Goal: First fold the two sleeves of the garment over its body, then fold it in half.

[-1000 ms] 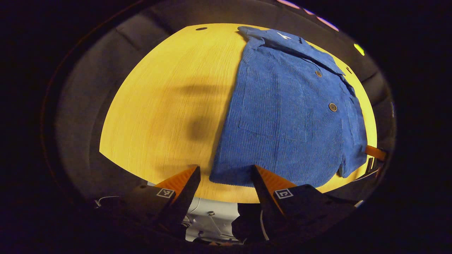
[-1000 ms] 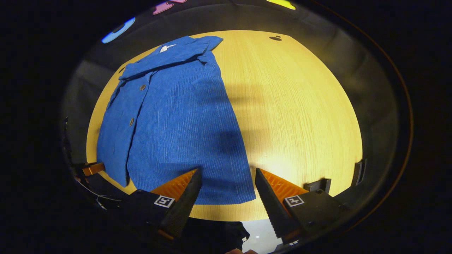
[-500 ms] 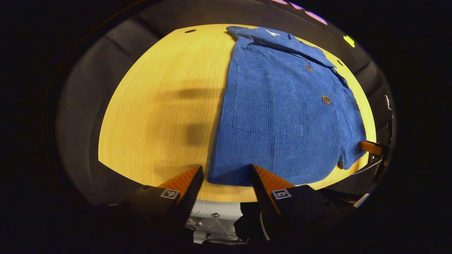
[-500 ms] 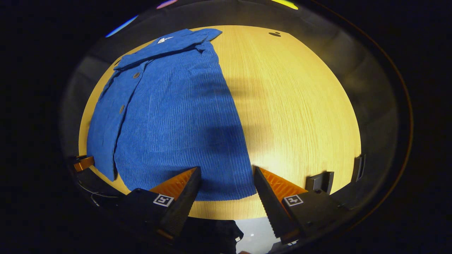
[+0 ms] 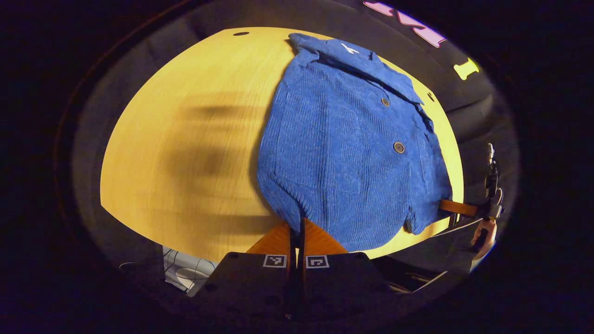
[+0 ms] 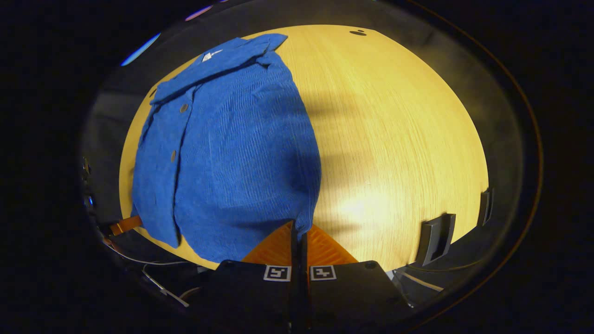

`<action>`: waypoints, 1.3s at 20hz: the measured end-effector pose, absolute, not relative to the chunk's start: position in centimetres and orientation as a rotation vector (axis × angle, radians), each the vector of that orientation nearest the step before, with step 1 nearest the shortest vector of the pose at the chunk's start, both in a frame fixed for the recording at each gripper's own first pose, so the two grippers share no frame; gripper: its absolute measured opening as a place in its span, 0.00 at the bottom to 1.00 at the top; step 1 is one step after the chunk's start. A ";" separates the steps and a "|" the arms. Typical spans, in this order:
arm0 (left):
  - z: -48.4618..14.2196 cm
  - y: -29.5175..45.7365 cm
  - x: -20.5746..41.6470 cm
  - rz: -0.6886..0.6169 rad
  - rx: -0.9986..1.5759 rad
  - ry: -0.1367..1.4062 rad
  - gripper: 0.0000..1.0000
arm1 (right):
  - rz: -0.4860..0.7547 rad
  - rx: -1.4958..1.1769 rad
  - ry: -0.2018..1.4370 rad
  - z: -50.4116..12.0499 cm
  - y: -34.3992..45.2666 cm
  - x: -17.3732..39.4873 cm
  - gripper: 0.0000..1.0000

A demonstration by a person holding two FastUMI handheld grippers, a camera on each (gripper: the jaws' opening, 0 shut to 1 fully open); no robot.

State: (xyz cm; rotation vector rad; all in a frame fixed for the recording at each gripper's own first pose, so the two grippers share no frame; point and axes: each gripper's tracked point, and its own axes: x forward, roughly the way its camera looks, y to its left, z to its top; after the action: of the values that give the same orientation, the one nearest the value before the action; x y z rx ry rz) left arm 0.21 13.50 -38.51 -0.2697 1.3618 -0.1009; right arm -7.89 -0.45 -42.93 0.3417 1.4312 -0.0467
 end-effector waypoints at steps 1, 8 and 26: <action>-37.3 13.4 0.9 -0.116 -0.273 1.338 0.00 | -0.051 0.363 1.408 -41.6 -0.2 -7.1 0.01; -27.6 13.8 7.5 -0.264 -0.303 1.188 0.00 | -0.020 0.441 1.231 -32.2 1.2 0.5 0.01; -23.3 21.0 40.8 0.042 -0.423 0.900 0.00 | -0.054 0.723 0.901 -31.0 -1.9 38.3 0.00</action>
State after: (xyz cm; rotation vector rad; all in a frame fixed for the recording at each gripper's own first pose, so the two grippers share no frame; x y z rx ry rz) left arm 40.82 20.96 -23.35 -0.4227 0.9004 0.0423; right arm 38.32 -1.93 -31.01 0.7231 0.9009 -0.0541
